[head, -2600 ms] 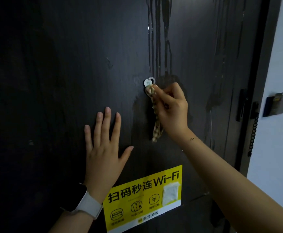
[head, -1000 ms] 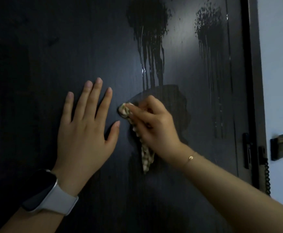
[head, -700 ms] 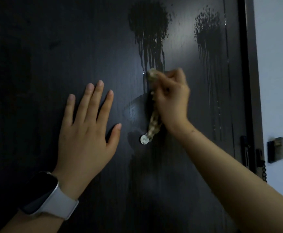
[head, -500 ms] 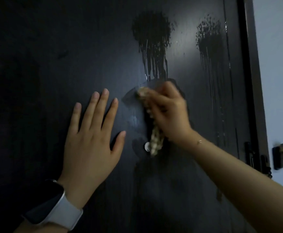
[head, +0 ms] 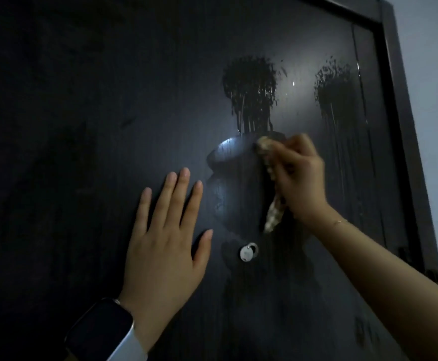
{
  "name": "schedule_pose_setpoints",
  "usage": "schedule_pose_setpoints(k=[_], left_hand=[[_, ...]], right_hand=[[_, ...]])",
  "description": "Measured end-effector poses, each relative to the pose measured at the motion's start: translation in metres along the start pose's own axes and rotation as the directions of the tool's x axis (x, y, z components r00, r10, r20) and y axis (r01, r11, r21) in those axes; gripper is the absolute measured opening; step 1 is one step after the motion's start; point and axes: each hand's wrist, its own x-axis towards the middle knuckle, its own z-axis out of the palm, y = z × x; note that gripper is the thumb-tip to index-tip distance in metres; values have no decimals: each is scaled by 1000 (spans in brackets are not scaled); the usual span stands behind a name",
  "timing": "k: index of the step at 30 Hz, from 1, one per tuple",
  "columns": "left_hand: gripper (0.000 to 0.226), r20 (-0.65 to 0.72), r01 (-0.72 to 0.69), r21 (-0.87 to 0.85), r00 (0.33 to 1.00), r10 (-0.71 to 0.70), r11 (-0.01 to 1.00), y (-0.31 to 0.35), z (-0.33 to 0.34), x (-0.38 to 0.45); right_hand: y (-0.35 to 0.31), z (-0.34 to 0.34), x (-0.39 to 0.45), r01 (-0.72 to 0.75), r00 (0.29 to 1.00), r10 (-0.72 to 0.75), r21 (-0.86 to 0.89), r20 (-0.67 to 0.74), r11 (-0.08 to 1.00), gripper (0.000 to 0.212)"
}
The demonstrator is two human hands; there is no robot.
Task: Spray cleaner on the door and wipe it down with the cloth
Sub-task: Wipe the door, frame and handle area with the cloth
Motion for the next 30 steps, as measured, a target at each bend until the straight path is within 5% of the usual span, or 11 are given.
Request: schedule_pose_setpoints(k=[2, 4, 11, 18, 25, 30], left_hand=[[70, 8, -8, 4, 1000, 8, 1000, 0, -1, 1], [67, 2, -11, 6, 1000, 11, 1000, -1, -5, 4], [57, -169, 36, 41, 985, -28, 999, -29, -32, 65], [60, -188, 23, 56, 982, -12, 998, -62, -31, 133], [60, -236, 10, 93, 972, 12, 996, -63, -19, 132], [60, -248, 13, 95, 969, 11, 995, -62, -16, 132]], right_hand=[[12, 2, 16, -217, 969, 220, 38, -115, 975, 16], [4, 16, 34, -286, 944, 293, 67, -154, 956, 17], [-40, 27, 15, 133, 989, -141, 139, 51, 981, 18], [15, 19, 74, -212, 970, 219, 78, -101, 974, 19], [-44, 26, 9, 149, 985, -160, 137, 69, 979, 21], [-17, 31, 50, 40, 999, -38, 82, -30, 996, 21]])
